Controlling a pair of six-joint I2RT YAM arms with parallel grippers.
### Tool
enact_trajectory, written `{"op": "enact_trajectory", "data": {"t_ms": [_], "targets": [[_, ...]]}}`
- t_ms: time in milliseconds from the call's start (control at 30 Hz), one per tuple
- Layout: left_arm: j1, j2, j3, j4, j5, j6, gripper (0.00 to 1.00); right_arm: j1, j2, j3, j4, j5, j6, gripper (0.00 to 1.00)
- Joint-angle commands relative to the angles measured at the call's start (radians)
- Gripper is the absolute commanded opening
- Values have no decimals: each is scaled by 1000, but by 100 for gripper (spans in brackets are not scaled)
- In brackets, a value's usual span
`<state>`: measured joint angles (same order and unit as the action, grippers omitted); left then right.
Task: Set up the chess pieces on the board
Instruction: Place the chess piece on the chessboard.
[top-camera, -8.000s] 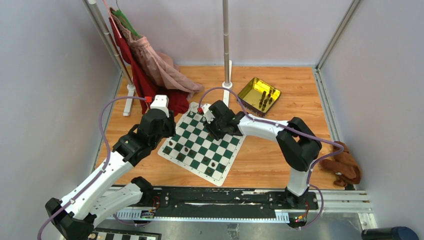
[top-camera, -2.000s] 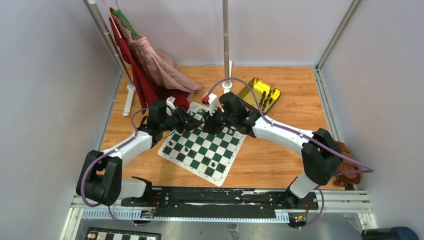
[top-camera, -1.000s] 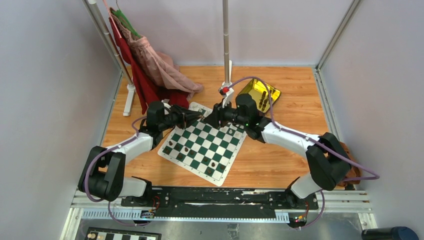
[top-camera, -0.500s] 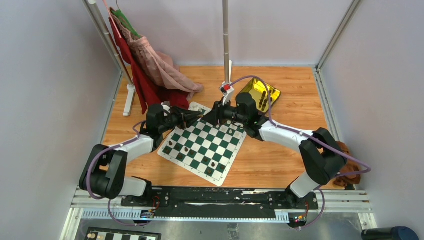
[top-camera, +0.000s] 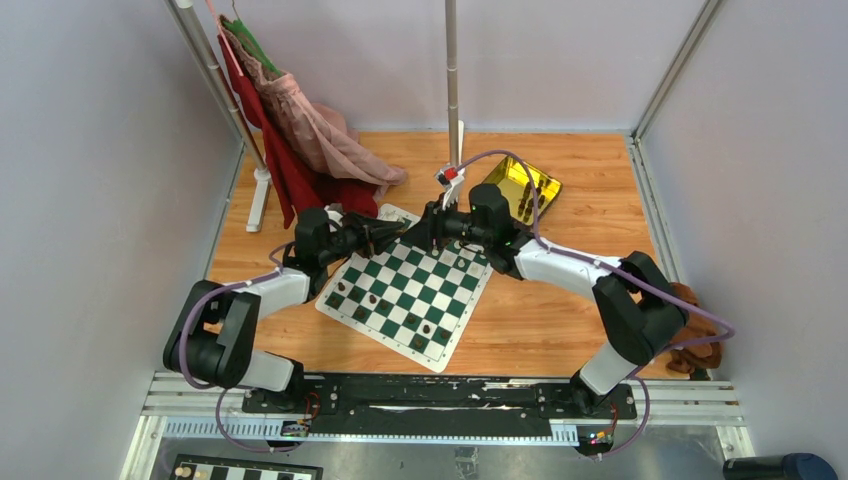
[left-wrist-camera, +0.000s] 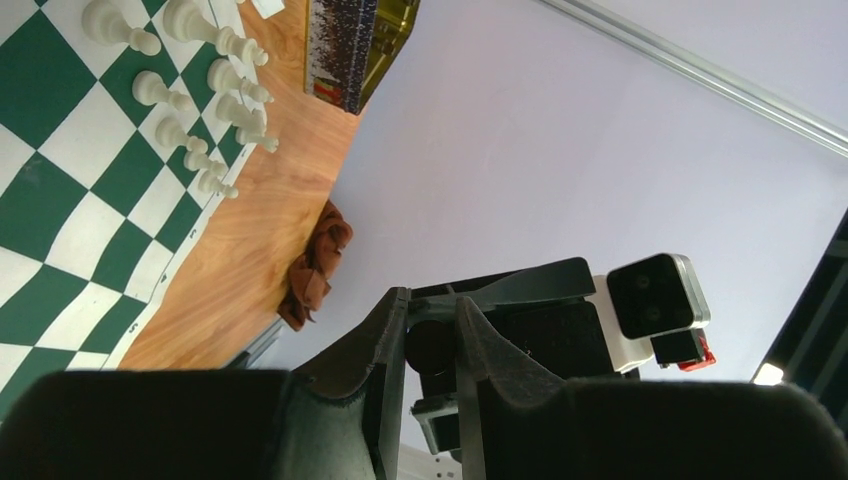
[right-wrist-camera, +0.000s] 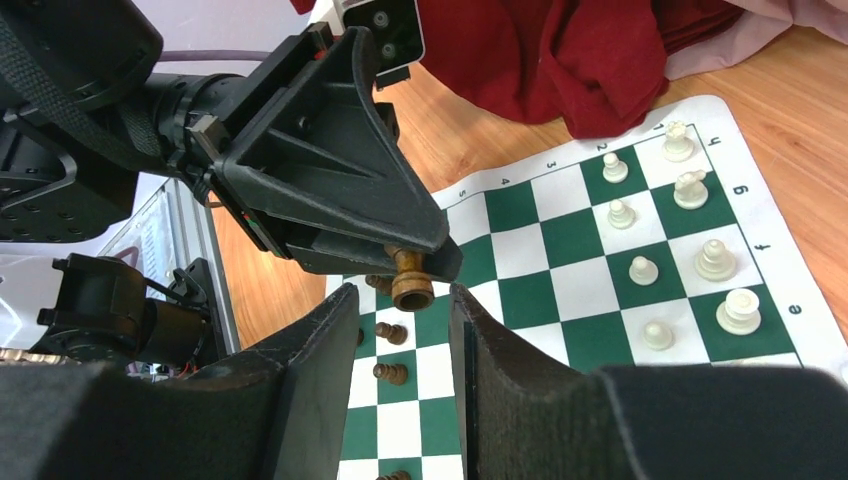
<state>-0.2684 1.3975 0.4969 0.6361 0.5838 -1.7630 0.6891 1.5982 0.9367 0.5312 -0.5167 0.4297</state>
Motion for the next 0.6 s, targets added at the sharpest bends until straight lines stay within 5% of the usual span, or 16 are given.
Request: {"op": "enact_trajectory", "data": {"t_ms": [0, 567], "targets": [[9, 19, -12, 60, 21, -13, 9, -9, 5, 39, 35, -29, 7, 42], [9, 24, -27, 99, 28, -24, 9, -9, 26, 51, 35, -42, 16, 35]]}}
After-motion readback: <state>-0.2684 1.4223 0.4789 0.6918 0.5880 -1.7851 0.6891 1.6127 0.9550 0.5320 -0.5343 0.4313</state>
